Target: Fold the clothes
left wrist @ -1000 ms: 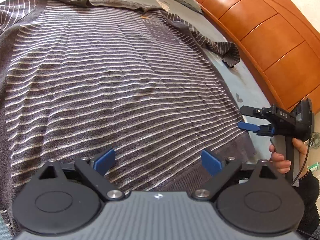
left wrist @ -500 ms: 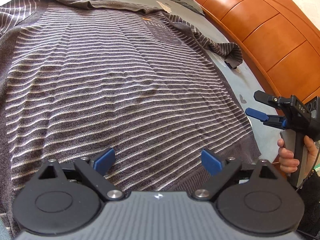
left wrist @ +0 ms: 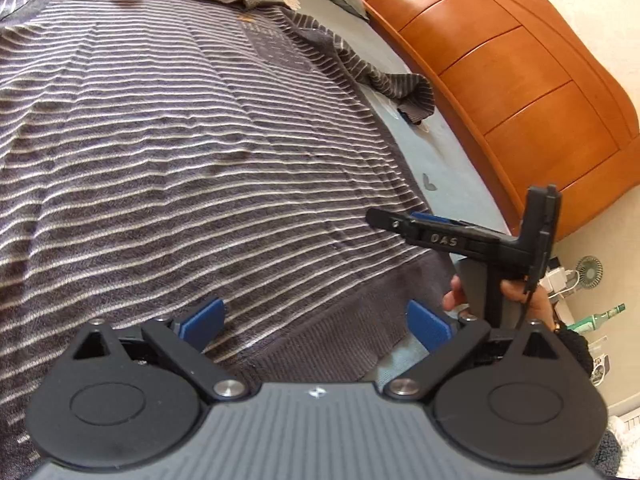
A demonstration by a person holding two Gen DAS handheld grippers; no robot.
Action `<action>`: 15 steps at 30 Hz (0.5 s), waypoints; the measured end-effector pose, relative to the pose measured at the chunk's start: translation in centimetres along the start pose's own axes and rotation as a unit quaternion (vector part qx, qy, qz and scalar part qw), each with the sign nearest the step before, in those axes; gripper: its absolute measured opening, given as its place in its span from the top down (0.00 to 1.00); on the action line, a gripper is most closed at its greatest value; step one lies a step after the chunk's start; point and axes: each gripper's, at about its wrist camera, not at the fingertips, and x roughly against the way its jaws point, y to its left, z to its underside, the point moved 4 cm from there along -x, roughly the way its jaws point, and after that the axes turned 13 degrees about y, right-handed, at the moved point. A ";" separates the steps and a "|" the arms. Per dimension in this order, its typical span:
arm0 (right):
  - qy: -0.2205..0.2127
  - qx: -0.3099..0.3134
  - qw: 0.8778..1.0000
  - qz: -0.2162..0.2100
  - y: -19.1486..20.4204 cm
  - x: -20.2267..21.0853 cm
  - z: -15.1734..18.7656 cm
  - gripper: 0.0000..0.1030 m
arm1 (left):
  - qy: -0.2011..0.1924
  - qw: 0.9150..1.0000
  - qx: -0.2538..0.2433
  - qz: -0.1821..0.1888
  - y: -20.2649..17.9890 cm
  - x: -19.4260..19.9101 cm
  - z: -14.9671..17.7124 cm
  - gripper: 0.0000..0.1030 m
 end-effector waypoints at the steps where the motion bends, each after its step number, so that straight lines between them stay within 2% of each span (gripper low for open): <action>1: -0.003 0.004 1.000 0.012 0.3 -0.1 0.1 0.00 | -0.022 1.000 -0.005 -0.013 0.1 0.8 -0.3 0.06; 4: -0.004 0.025 1.000 0.014 0.7 0.0 0.0 0.00 | -0.130 0.989 0.007 -0.062 2.3 5.3 -1.8 0.06; 5: -0.004 0.020 1.000 0.006 0.5 0.2 -0.1 0.00 | -0.159 0.984 0.032 -0.068 4.0 7.0 -2.6 0.06; 6: -0.007 0.012 1.000 -0.002 0.3 0.3 -0.1 0.00 | -0.187 0.978 0.058 -0.073 5.7 8.8 -3.4 0.06; 8: -0.012 -0.008 1.000 -0.018 -0.1 0.7 -0.4 0.00 | -0.220 0.968 0.109 -0.051 9.4 11.3 -5.3 0.06; 10: -0.011 -0.025 0.999 -0.033 -0.3 0.8 -0.6 0.00 | -0.231 0.962 0.146 -0.013 12.1 12.3 -6.5 0.06; 11: -0.009 -0.031 0.999 -0.038 -0.2 0.7 -0.8 0.00 | -0.221 0.962 0.163 0.015 13.3 12.3 -7.2 0.06; 13: -0.007 -0.033 0.999 -0.037 0.0 0.7 -1.0 0.00 | -0.189 0.966 0.175 0.034 14.4 11.4 -7.9 0.06; 15: -0.006 -0.024 0.999 -0.029 0.5 0.5 -1.0 0.00 | -0.158 0.968 0.195 0.017 15.3 10.2 -8.1 0.06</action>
